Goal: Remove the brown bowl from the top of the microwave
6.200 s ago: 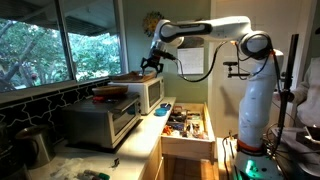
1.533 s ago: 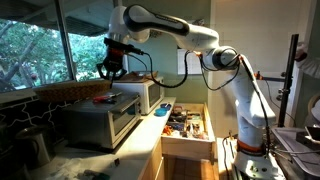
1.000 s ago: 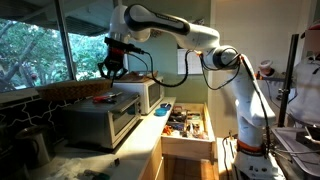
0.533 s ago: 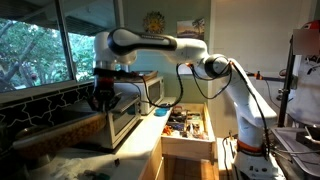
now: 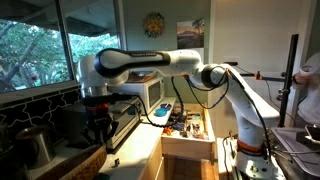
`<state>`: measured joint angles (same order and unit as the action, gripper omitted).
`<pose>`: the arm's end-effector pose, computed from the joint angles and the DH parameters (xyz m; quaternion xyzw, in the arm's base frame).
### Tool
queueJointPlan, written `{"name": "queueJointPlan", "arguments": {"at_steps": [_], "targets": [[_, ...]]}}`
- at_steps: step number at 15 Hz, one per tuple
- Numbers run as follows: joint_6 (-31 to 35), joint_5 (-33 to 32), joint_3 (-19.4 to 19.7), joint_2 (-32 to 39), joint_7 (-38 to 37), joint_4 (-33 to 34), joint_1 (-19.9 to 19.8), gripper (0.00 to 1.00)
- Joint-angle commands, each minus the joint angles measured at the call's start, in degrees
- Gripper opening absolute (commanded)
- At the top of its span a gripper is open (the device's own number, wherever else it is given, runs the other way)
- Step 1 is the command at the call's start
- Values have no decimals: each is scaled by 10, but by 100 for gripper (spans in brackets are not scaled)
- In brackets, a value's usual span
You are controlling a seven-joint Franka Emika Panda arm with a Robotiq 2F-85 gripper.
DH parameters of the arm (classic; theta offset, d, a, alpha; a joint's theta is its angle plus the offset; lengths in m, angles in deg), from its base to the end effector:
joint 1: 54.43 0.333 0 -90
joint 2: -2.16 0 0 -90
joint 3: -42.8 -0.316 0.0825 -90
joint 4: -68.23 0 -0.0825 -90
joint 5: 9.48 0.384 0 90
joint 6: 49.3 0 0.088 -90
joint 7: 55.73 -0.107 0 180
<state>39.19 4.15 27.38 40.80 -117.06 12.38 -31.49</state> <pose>0.5928 0.4176 0.4831 -0.9535 0.2206 0.1785 0.1017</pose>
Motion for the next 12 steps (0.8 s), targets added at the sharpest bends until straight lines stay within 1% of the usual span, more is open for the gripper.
{"name": "queueJointPlan", "arguments": {"at_steps": [1, 5, 6, 8, 10, 12], "targets": [[0, 0, 3, 0, 0, 4, 4, 7], [0, 0, 6, 0, 0, 8, 5, 7], [0, 0, 7, 0, 0, 8, 5, 2], [15, -24, 15, 13, -11, 20, 22, 2], [33, -42, 19, 19, -13, 17, 31, 2], [66, -77, 30, 21, -20, 3, 43, 2]]}}
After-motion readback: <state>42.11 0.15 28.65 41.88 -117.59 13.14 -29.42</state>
